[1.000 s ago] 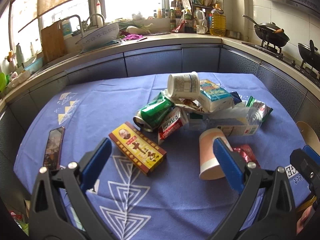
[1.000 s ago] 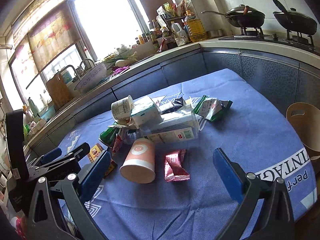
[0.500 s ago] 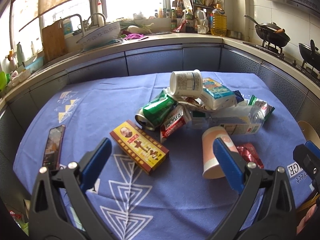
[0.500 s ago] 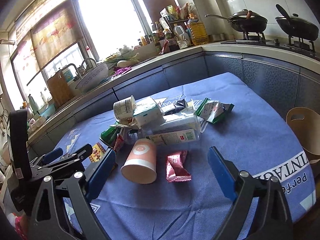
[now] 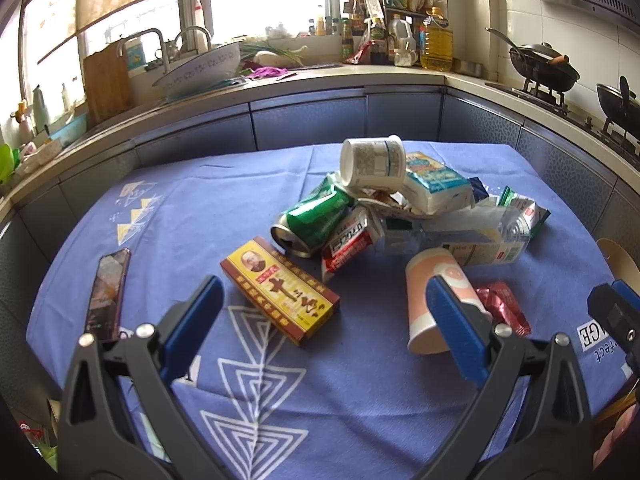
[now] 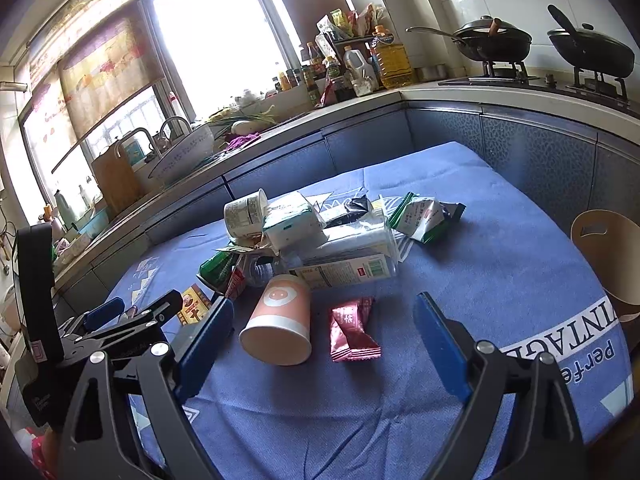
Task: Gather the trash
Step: 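Move both tools toward the pink paper cup and red wrapper, then grasp the pink paper cup with the left tool while the right tool grasps the red wrapper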
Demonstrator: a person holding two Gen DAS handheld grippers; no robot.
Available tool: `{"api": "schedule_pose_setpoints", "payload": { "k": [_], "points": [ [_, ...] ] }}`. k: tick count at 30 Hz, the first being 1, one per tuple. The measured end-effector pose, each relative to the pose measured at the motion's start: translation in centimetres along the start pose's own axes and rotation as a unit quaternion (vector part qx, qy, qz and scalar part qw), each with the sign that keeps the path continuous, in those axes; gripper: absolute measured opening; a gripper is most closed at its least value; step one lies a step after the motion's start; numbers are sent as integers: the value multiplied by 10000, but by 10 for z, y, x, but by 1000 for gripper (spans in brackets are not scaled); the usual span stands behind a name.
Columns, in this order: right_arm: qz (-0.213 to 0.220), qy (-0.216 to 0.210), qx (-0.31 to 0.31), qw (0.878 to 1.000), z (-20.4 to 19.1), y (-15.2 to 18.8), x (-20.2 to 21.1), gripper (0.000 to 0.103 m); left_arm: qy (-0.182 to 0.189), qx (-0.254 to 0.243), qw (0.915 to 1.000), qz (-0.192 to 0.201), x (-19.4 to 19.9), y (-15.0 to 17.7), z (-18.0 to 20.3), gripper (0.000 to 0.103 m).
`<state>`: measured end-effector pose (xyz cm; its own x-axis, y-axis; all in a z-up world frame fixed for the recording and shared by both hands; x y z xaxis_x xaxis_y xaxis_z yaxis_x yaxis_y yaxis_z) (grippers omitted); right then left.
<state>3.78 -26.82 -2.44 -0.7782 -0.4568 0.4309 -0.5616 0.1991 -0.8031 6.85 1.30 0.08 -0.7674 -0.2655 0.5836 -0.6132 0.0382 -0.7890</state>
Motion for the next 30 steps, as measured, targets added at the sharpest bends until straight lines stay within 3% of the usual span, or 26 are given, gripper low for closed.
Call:
{"api": "schedule_pose_setpoints", "payload": {
  "k": [13,18,22,26,27,30],
  "points": [
    [-179,95,-35,9998,12,9,-8,77,-5,-27,9999,-130,-15,12,-5,97],
    [-379,212,-121,9990,30,21,-15,65,171,-84,9998,-112,-23,23,-8,97],
    [-640,216,-162,9976,41,32,-26,54,498,-450,9977,-25,-23,35,10,97],
    [-902,131,-94,9958,44,41,-39,43,868,-979,9914,60,-23,46,43,85],
    [-956,114,-72,9953,44,43,-42,41,973,-1072,9895,-1,-26,49,50,77],
    [-1089,33,14,9940,43,45,-50,41,1171,-1227,9853,-204,-36,54,66,67]
  ]
}}
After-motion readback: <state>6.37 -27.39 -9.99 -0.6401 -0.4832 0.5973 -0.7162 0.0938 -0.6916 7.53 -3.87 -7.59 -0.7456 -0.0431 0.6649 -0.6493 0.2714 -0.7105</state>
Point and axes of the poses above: each gripper's, at about its wrist camera, not at the fingertips, and x roughly against the way its jaws point, z to its right, y to its underside, the point moved 5 cm from there along -x, roughly the way its jaws point, and after that the axes turned 13 degrees about -y, right-handed, at the moved point
